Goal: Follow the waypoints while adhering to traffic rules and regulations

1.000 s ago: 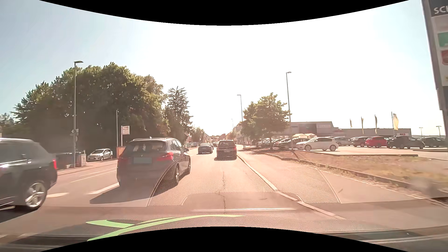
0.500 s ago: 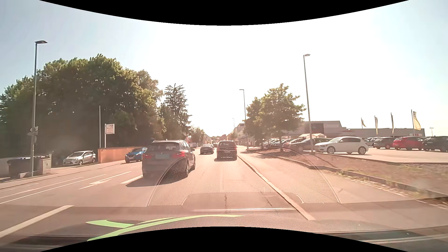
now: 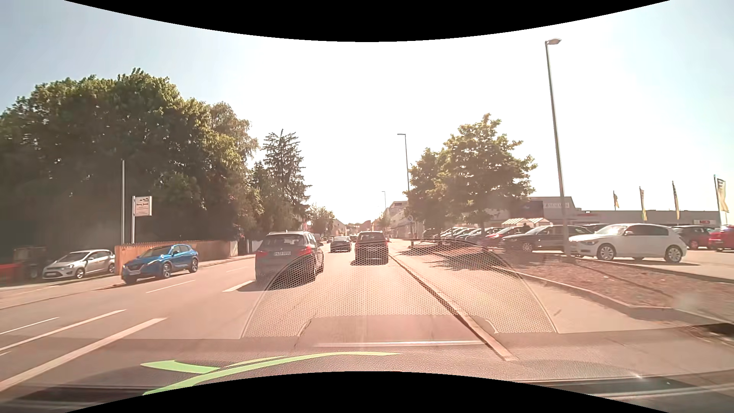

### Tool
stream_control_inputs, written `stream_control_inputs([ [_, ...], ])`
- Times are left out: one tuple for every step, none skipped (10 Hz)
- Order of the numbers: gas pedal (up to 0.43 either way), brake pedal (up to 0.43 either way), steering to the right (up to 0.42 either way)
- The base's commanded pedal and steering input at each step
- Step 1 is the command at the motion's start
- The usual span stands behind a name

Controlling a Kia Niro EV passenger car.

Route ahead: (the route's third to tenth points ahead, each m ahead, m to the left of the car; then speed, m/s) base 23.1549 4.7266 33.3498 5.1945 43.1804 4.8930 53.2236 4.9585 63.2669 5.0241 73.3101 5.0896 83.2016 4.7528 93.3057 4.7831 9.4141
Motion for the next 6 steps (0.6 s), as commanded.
stream_control_inputs([
  [0.079, 0.000, -0.004],
  [0.079, 0.000, -0.004],
  [0.079, 0.000, -0.003],
  [0.079, 0.000, -0.003],
  [0.079, 0.000, -0.002],
  [0.079, 0.000, -0.002],
])
